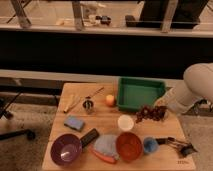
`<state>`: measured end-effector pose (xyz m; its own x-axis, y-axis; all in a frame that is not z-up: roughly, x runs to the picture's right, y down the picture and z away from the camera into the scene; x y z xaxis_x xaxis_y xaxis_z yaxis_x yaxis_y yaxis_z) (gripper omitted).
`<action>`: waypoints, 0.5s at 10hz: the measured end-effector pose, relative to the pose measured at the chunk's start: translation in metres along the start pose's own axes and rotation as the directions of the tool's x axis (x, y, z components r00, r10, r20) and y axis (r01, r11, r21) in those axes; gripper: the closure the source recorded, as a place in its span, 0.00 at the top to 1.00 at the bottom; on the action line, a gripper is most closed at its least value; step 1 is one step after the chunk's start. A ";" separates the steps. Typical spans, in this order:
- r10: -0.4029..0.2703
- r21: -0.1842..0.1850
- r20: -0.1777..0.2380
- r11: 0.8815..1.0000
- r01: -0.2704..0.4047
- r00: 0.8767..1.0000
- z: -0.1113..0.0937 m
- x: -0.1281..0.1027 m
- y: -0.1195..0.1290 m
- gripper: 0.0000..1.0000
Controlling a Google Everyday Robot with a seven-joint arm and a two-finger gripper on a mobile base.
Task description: Place grapes in purple bowl
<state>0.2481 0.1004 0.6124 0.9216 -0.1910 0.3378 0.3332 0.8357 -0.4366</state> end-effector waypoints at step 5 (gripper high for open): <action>-0.039 -0.027 0.038 0.999 0.040 0.999 0.008 -0.024 0.007 0.00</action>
<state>0.2269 0.1154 0.6082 0.8998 -0.2040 0.3857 0.3751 0.8132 -0.4450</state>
